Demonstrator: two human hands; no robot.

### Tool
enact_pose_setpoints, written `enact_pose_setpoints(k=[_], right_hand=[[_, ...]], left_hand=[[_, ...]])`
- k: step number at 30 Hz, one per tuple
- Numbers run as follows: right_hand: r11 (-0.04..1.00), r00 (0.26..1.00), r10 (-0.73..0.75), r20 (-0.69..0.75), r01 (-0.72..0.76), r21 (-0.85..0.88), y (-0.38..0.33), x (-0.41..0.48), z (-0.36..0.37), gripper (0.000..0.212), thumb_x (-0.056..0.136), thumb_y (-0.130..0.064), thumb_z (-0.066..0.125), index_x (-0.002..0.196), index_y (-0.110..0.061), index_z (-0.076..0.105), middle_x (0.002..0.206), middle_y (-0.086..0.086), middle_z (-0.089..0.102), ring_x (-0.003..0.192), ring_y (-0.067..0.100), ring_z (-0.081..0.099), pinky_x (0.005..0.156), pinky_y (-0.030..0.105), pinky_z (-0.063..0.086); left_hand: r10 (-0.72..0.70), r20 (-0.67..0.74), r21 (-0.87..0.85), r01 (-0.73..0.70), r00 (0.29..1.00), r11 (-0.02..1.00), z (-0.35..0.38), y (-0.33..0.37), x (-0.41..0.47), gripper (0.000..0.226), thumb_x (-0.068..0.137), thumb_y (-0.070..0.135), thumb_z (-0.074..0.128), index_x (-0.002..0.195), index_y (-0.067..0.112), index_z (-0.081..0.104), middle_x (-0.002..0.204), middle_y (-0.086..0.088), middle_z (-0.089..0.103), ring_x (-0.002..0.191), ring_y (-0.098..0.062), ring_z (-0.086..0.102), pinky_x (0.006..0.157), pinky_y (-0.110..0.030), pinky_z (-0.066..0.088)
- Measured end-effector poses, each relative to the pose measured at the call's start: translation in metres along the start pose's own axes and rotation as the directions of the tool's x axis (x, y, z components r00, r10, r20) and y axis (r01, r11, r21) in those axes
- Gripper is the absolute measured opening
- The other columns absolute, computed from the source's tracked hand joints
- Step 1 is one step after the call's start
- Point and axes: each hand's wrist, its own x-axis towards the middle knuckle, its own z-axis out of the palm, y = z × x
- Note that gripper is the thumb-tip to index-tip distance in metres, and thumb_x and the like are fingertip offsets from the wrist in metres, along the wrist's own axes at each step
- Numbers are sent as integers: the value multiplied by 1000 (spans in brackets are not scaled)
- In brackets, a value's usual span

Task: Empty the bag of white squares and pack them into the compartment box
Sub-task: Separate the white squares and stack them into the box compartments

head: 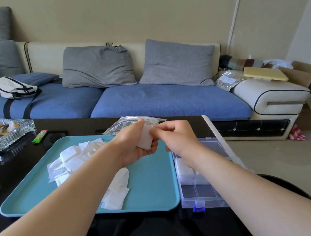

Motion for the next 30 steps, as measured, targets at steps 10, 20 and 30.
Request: enact_pose_setpoints(k=[10, 20, 30], right_hand=[[957, 977, -203, -70, 183, -224, 14, 5, 2, 17, 81, -35, 88, 84, -21, 78, 70, -5, 70, 60, 2, 58, 54, 9, 42], [527, 899, 182, 399, 253, -811, 31, -12, 40, 32, 88, -44, 62, 80, -14, 66, 75, 5, 62, 80, 31, 61, 75, 37, 59], [489, 858, 168, 486, 355, -796, 17, -37, 79, 72, 73, -75, 80, 71, -23, 30, 73, -5, 39, 75, 21, 46, 57, 36, 29]], left_hand=[[-31, 75, 290, 7, 997, 957, -7, -1, 2, 32, 99, 7, 36, 108, -6, 63, 92, -16, 63, 64, -22, 57, 62, -33, 50], [226, -165, 687, -52, 960, 725, -32, -2, 19, 32, 104, 12, 41, 131, 0, 53, 95, -8, 77, 67, -15, 65, 57, -26, 54], [289, -136, 777, -79, 948, 625, -53, -2, 11, 22, 100, 7, 46, 112, 9, 64, 104, -8, 66, 76, -21, 74, 71, -38, 62]])
